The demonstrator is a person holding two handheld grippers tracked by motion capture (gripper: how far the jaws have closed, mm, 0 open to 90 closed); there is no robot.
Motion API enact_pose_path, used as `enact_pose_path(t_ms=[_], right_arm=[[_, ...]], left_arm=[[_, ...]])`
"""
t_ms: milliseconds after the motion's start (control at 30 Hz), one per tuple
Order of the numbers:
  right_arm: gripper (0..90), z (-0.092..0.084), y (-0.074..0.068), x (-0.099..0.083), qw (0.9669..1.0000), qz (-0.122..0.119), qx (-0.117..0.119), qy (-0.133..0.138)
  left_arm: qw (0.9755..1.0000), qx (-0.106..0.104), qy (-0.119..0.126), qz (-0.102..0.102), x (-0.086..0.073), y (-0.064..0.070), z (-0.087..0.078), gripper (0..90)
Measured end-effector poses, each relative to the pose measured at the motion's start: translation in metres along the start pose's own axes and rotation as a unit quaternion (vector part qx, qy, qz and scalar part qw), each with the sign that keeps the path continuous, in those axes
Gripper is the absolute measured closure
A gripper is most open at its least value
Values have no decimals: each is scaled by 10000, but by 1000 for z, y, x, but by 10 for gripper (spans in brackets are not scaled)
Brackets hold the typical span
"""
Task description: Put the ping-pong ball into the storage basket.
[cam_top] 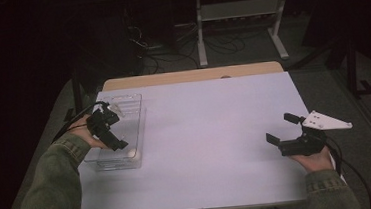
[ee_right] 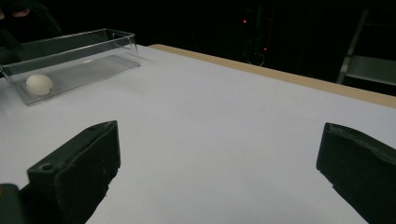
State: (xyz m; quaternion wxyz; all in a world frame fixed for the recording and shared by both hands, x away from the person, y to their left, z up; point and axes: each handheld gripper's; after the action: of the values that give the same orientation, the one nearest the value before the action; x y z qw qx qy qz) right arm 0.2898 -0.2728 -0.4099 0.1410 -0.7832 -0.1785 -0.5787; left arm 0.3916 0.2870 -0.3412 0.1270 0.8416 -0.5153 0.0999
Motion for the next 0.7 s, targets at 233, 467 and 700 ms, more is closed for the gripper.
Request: enact_pose_path(t_ms=[233,467,700], right_arm=[[0,-1,0,0,10000,-4,-3,18],[0,-1,0,0,10000,13,-12,26],[0,-2,0,1,10000,6,-20,29]], left_arm=[[9992,110,372,-23,-4,5,-13,0],[9971,205,731,-30,-8,9,-23,0],[9942,288,1037,-27,-12,13,-25,0]])
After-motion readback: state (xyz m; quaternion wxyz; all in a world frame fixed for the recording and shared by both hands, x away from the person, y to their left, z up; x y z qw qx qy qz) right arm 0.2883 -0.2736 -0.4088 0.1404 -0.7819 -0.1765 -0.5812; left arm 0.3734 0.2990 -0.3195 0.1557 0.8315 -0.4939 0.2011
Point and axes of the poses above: each handheld gripper's, and its own axes: z roughly forward along the jaws, x roughly out of its top, y roughly to its right, and after that the axes turned 14 degrees about -x, right-handed
